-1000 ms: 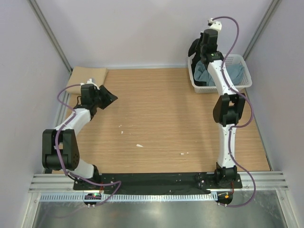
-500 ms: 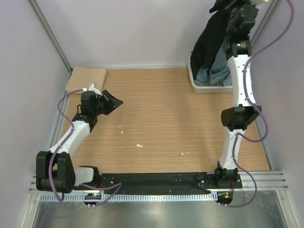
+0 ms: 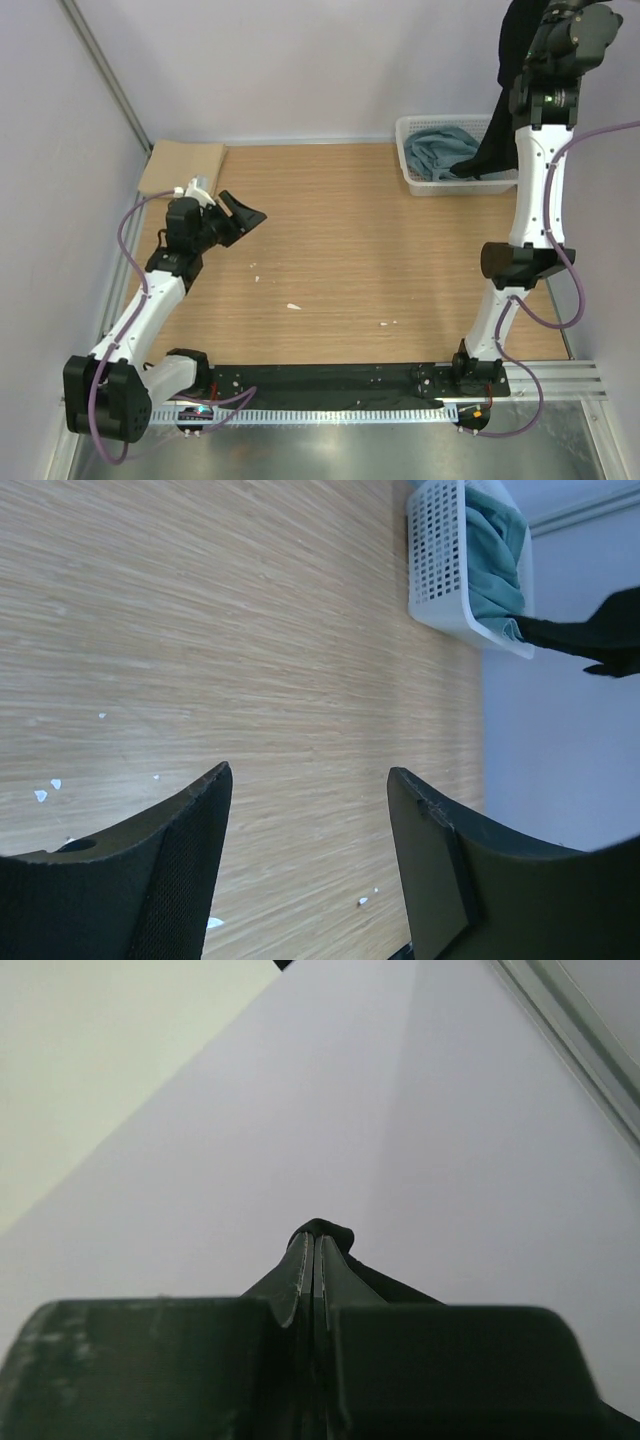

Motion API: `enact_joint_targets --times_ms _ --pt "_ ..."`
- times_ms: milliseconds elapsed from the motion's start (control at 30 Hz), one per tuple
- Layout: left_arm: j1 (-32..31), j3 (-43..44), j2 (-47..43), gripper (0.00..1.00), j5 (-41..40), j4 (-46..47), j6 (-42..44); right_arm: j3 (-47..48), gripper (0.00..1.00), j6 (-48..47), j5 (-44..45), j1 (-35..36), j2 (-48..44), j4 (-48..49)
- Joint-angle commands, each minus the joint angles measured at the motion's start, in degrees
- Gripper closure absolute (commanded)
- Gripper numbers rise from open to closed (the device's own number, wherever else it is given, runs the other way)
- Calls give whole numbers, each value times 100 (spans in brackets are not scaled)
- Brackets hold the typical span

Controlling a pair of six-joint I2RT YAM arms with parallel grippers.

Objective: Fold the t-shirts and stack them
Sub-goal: Move the tshirt to the center of the board, then flatten the tshirt out

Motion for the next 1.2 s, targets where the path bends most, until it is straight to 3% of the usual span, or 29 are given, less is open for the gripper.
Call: enact_joint_targets --times_ms 0,200,333,433,467,533,600,633,667,767,900,1033,1167 --pt "-28 269 -192 35 136 -192 -119 124 99 1151 -234 -116 -762 498" --pt "-36 620 -543 31 119 -735 222 -1245 99 1576 -1271 209 -2001 -204" --pt "-36 990 -781 24 -197 -1500 698 -3403 99 1365 -1509 1332 -3388 -854" --pt "-36 1192 -1018 20 -320 -1853 830 -4809 96 1313 -1947 2298 -3821 -1592" --pt "-45 1262 -1088 19 -373 -1914 839 -5260 88 1295 -2010 2823 -4145 -1786" --pt "-45 1359 -1317 18 -469 -2063 883 -6531 61 1303 -2195 3151 -4454 -2357" --pt "-45 1482 -1484 18 -811 -2397 909 -7405 41 1409 -2484 3528 -4868 -2858" --pt "-45 1500 -1632 16 -952 -2502 918 -8201 19 1374 -2599 3601 -4982 -2999" --pt "-45 1474 -1695 16 -1040 -2704 918 -8539 16 1313 -2687 3627 -5079 -3419" --pt "-54 1238 -1731 17 -989 -2968 936 -9621 13 1023 -2530 3619 -5501 -3870" --pt "-263 859 -1258 26 -541 -2970 804 -10063 19 268 -1111 3610 -5695 -4389" --pt "-862 911 -221 24 -803 -3003 813 -9749 37 -532 -596 3103 -4838 -4285" --pt "-986 1069 887 24 -857 -3031 549 -9054 41 -1174 -973 2504 -3608 -3593"
